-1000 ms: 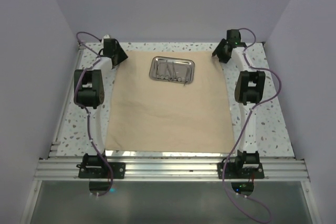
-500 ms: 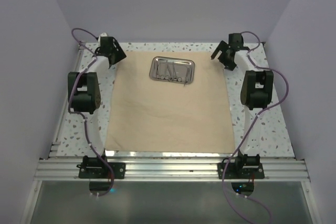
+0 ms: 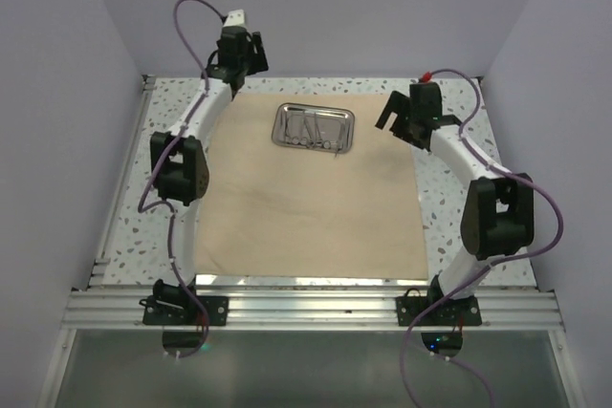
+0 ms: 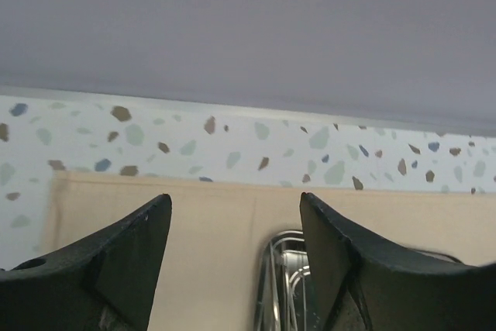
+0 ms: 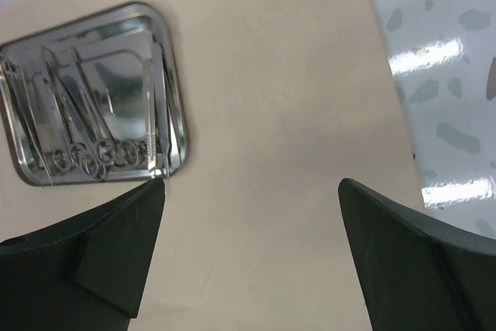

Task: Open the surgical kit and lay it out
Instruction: Open the surgical kit at the center of the board, then pick up the medical item from the container.

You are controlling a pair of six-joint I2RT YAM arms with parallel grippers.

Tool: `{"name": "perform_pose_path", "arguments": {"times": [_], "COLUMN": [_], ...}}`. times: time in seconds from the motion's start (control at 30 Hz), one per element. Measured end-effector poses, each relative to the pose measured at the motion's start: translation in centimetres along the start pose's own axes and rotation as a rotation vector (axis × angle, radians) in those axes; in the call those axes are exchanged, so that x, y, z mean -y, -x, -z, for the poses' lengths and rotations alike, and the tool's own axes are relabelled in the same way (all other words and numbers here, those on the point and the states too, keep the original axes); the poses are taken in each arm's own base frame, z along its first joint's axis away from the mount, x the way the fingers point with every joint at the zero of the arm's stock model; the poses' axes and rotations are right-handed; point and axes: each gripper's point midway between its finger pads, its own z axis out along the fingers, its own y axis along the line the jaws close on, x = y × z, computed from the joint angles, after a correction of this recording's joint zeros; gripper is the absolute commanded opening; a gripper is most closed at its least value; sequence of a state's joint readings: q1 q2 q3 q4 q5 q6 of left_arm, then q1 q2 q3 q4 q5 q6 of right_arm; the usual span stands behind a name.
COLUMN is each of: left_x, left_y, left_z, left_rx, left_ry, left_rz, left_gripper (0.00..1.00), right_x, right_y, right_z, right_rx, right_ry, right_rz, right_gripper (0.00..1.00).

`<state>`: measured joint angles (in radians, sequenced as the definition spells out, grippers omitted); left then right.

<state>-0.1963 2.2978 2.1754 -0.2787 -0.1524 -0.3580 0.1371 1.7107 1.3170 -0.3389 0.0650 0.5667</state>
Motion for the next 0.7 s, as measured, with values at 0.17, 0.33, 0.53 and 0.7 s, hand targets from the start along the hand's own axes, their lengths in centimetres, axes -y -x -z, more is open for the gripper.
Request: {"name": "perform_pose_path", "arguments": {"times": [0.17,0.33,0.53,0.7], "left_x": [4.4,3.1,2.0,2.2], "left_y": [-7.6,-11.9,-15.2,-20.6], "left_z": [-1.1,-1.3,-0.9,0.9], "left_rx": [-0.138,-0.232,-0.283,-0.375], "left_ry": [-0.043,-0.007,0.047,0.068], "left_rz": [-0.066,-0.089,-0.115,-0.174], "left_gripper": [0.68,0.63,0.44,0.44], "right_x": [0.2,1.0,1.9,2.7], "right_y": [-4.9,-8.1,-11.7,-12.8], "right_z": [-0.3,1.5,4.5,7.3], "right_rx": [-0.086,-0.120,-0.151,-0.159], "right_ry": [-0.016,-0.023,-0.006,0.012], "right_rz": [0.052,0.079,0.120,0.131], "right_gripper": [0.98,0.98,0.96,0.96]}}
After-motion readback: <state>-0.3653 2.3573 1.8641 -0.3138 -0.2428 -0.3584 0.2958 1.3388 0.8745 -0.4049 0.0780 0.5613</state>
